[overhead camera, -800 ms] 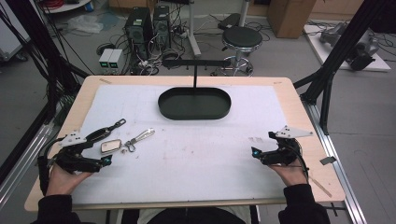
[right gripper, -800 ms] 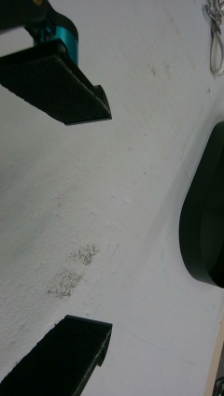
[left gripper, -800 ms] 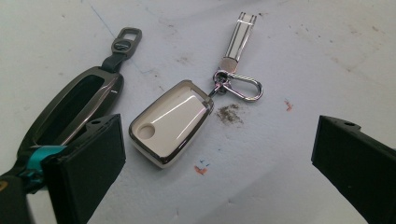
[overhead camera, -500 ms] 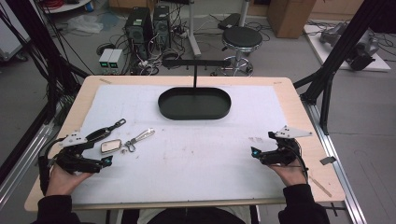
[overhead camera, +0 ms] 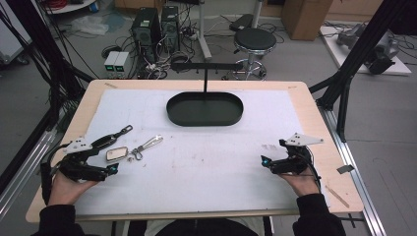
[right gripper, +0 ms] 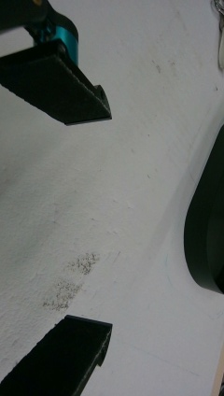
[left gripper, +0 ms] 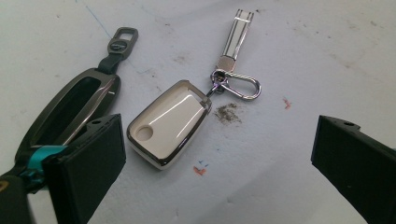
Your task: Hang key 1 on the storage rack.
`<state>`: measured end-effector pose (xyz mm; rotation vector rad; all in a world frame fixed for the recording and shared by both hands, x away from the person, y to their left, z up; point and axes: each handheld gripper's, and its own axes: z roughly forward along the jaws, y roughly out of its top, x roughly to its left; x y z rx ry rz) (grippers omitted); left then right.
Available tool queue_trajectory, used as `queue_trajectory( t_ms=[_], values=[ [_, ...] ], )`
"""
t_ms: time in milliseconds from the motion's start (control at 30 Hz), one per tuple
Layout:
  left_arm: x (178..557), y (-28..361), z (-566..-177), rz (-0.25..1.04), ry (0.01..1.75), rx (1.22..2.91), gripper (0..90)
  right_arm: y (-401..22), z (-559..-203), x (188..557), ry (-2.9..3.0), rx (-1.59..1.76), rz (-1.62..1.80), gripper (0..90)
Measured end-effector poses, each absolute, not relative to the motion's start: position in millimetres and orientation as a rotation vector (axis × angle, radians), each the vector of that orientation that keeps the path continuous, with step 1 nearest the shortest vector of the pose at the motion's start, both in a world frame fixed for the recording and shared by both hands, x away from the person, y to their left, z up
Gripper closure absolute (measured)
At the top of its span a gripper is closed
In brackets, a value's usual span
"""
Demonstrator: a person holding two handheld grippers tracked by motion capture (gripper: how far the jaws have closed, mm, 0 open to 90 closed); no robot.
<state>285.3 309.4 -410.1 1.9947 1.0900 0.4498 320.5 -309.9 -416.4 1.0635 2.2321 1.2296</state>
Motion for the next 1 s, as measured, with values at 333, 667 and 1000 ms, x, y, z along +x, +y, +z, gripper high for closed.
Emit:
queue_trajectory(
  t_ms=[333,667,1000],
  values=[
    [298.9,296.6,-406.3,0.426,1.063,2.065,3.5,-311.1,-416.3,320.0,2.22,1.067,1.228,0.7],
    [313.2,286.1,-405.3,0.405,1.038,2.113,3.6,-311.7,-416.7,321.3,2.201,1.055,1.211,0.7],
    [333.5,265.4,-397.1,0.388,0.996,2.217,3.6,-311.8,-417.8,321.4,2.203,1.053,1.19,0.7]
  ],
)
